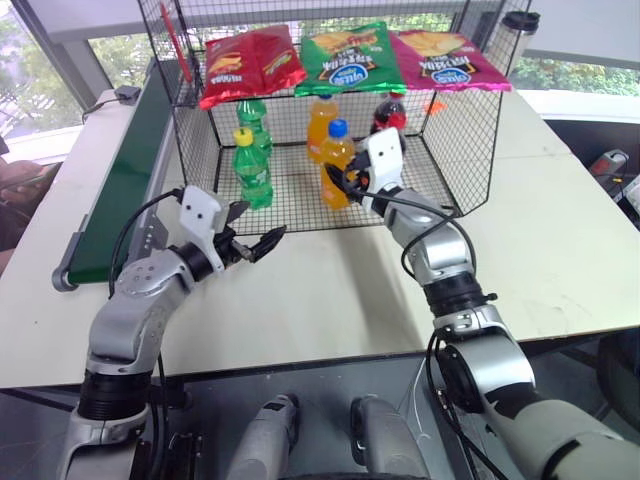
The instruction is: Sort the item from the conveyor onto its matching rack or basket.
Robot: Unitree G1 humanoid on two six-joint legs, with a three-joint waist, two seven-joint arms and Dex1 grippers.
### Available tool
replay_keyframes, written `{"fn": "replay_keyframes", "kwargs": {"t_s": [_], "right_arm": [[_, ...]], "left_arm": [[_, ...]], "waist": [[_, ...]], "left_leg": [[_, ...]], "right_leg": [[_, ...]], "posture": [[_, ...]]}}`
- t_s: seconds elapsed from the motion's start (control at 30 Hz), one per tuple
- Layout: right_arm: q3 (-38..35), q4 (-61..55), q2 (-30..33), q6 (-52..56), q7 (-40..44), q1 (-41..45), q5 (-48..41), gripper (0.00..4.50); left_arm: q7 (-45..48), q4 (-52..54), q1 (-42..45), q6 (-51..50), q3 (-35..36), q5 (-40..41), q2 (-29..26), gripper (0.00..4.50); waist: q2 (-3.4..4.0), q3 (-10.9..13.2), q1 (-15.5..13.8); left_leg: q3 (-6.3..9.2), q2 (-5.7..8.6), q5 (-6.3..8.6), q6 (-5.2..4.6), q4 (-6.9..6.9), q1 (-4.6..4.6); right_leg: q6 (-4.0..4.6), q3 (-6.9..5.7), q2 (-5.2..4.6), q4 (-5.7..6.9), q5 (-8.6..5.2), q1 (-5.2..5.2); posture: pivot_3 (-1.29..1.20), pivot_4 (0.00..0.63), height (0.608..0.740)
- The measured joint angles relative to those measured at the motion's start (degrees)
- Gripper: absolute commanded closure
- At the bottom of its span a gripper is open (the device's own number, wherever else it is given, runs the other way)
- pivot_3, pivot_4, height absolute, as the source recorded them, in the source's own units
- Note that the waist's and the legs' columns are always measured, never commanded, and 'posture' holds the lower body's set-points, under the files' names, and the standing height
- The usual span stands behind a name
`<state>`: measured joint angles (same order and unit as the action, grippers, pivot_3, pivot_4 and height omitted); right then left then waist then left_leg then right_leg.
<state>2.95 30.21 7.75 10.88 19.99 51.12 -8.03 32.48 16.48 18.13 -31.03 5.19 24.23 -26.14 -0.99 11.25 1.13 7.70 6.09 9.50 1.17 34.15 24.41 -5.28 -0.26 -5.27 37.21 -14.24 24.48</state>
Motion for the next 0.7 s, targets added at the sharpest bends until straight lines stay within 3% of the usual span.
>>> {"fn": "replay_keyframes", "kwargs": {"t_s": [0.2,0.37,0.7], "right_arm": [[-0.2,6.3,-1.5,-4.1,-0.3,2.2,0.5,2.47],[-1.1,11.0,-2.0,-7.6,-0.6,4.5,1.0,0.06],[-1.5,9.7,-2.0,-8.7,-0.1,4.7,1.1,0.06]], "left_arm": [[-0.2,0.0,0.0,0.0,-0.5,0.0,0.3,0.06],[-0.3,0.1,0.0,0.0,-1.1,0.1,0.3,0.00],[-0.4,0.2,0.0,0.0,-1.2,0.1,0.3,0.00]], "waist": [[0.00,0.0,0.0],[0.01,0.0,0.0],[0.02,0.0,0.0]], "left_leg": [[0.00,0.00,0.00,0.00,0.00,0.00],[0.00,0.00,-0.01,0.01,0.00,0.00],[0.00,-0.02,-0.01,0.02,0.00,-0.03]], "right_leg": [[0.00,0.01,0.01,0.00,0.00,0.00],[0.01,0.03,0.02,0.00,0.01,0.00],[0.02,0.05,0.05,0.02,0.01,0.00]], "posture": [[0.00,0.150,0.739],[0.00,0.150,0.739],[0.00,0.150,0.739]]}}
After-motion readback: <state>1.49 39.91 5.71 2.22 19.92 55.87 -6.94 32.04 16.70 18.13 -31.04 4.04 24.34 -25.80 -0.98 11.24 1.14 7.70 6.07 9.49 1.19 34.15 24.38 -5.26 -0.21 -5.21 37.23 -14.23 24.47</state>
